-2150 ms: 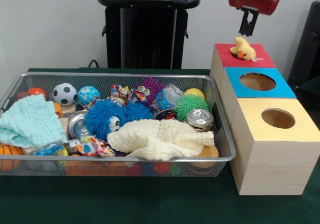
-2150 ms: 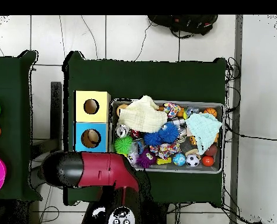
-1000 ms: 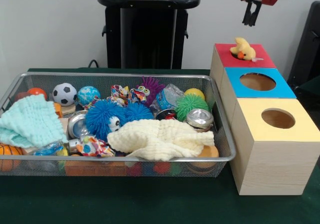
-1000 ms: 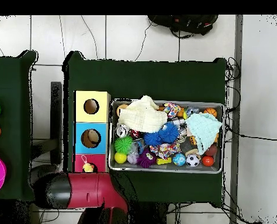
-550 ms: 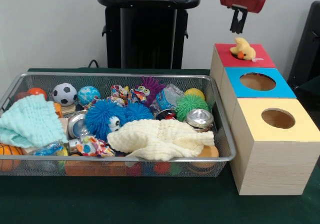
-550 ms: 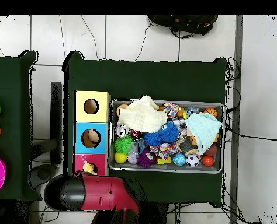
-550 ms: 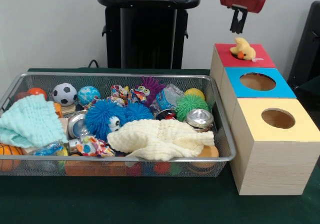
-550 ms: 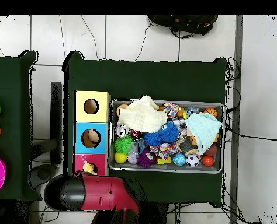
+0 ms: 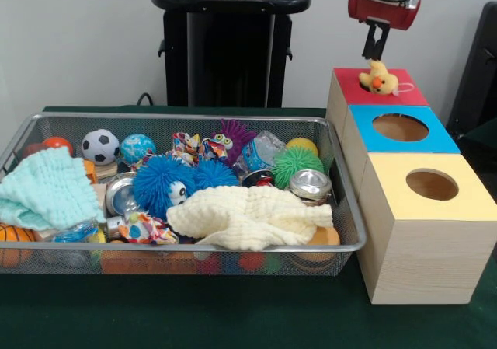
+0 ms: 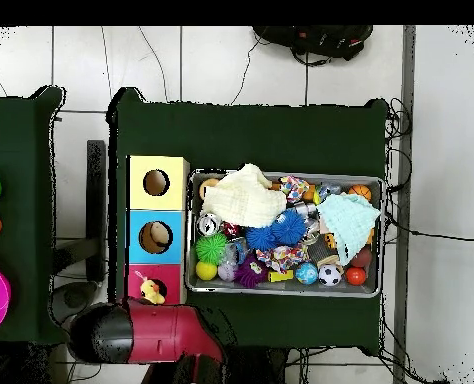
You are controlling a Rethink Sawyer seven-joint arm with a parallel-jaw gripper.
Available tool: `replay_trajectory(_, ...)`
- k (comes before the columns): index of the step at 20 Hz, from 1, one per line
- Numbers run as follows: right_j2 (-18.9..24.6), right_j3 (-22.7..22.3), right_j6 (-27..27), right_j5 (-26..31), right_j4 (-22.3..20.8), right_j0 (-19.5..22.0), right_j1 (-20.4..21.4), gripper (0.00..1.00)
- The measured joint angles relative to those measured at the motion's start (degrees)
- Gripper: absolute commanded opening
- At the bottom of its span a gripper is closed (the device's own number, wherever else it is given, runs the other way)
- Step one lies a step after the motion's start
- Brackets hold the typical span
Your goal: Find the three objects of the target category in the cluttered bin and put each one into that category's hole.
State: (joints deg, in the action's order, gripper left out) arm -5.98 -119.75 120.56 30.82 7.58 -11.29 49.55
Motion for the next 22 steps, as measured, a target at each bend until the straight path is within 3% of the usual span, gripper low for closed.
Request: replay_trajectory(22, 0.0, 0.0, 0.0, 0.0, 0.0, -1.7, -1.5, 0.00)
